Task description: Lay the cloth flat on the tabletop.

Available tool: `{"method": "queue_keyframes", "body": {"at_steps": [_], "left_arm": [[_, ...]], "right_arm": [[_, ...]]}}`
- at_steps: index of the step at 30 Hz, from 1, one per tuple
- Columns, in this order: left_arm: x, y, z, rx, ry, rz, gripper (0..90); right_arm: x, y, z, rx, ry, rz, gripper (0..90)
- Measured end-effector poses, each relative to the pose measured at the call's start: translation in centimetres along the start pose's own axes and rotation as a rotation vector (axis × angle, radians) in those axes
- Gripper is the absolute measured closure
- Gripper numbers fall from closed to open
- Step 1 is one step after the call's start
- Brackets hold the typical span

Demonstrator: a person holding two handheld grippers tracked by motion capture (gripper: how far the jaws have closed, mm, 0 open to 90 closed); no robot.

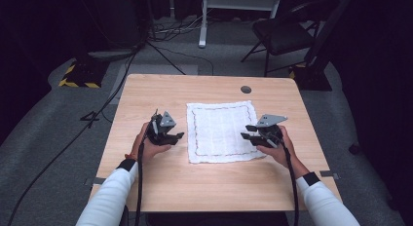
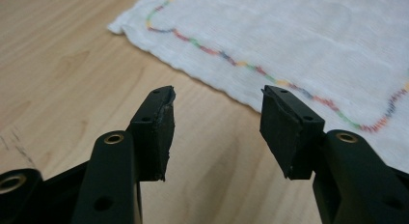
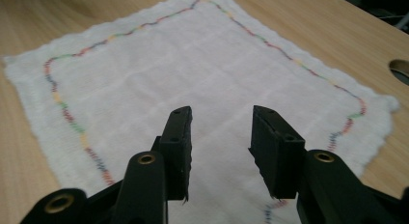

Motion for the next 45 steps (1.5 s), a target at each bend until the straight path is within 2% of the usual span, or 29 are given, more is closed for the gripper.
{"method": "queue_keyframes", "body": {"at_steps": [3, 7, 9, 10, 11, 13, 15, 21, 27, 30, 35, 40, 42, 45], "left_arm": [[0.7, 0.9, 0.3, 0.019, -0.01, -0.003, 42.6], [1.8, 1.2, 0.6, 0.018, -0.021, 0.007, 37.5], [2.4, 0.9, 0.8, 0.029, -0.035, 0.041, 32.9], [2.7, 0.7, 0.9, 0.028, -0.031, 0.06, 30.9], [2.9, 0.5, 1.0, 0.018, -0.022, 0.063, 30.9], [3.5, 0.3, 1.1, 0.007, -0.036, 0.051, 30.6], [3.9, 0.1, 1.0, -0.002, -0.048, 0.056, 29.5], [4.6, -0.4, 0.9, -0.011, -0.048, 0.074, 28.2], [5.3, -1.1, 0.6, -0.015, -0.062, 0.098, 26.9], [5.3, -1.2, 0.5, -0.016, -0.055, 0.107, 25.8], [5.4, -1.4, 0.4, -0.015, -0.048, 0.116, 22.9], [5.7, -1.6, 0.2, 0.004, -0.029, 0.141, 19.3], [5.7, -1.8, 0.1, 0.009, -0.026, 0.147, 17.8], [5.7, -1.8, 0.1, 0.01, -0.029, 0.149, 17.6]], "right_arm": [[-0.3, -1.8, -0.3, -0.047, 0.002, 0.027, 57.6], [-0.9, -4.1, -1.1, -0.097, 0.003, 0.054, 53.0], [-1.1, -5.3, -1.7, -0.117, -0.004, 0.076, 50.4], [-1.3, -6.6, -2.4, -0.154, -0.003, 0.096, 49.5], [-1.3, -6.6, -2.4, -0.154, -0.003, 0.096, 49.5], [-1.5, -7.9, -3.1, -0.183, -0.007, 0.116, 48.3], [-1.8, -9.0, -3.9, -0.214, -0.01, 0.133, 48.4], [-2.4, -11.8, -6.4, -0.276, -0.022, 0.178, 51.4], [-3.1, -14.3, -8.1, -0.324, -0.023, 0.221, 53.8], [-3.0, -15.2, -9.1, -0.323, -0.046, 0.249, 55.2], [-3.2, -15.6, -10.3, -0.299, -0.054, 0.235, 58.8], [-3.5, -15.3, -10.9, -0.261, -0.06, 0.219, 76.3], [-3.5, -15.3, -10.9, -0.249, -0.062, 0.233, 83.5], [-3.7, -15.3, -11.1, -0.243, -0.066, 0.231, 86.3]]}}
Point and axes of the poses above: each handheld gripper's, and its own axes: z roughly backward along the jaws, x roughly out of its underside, y roughly to its right, the point moved 5 cm from there along -z, roughly forward along the jaws, and after that the axes turned 3 degrees about y, right-handed, at the moved point
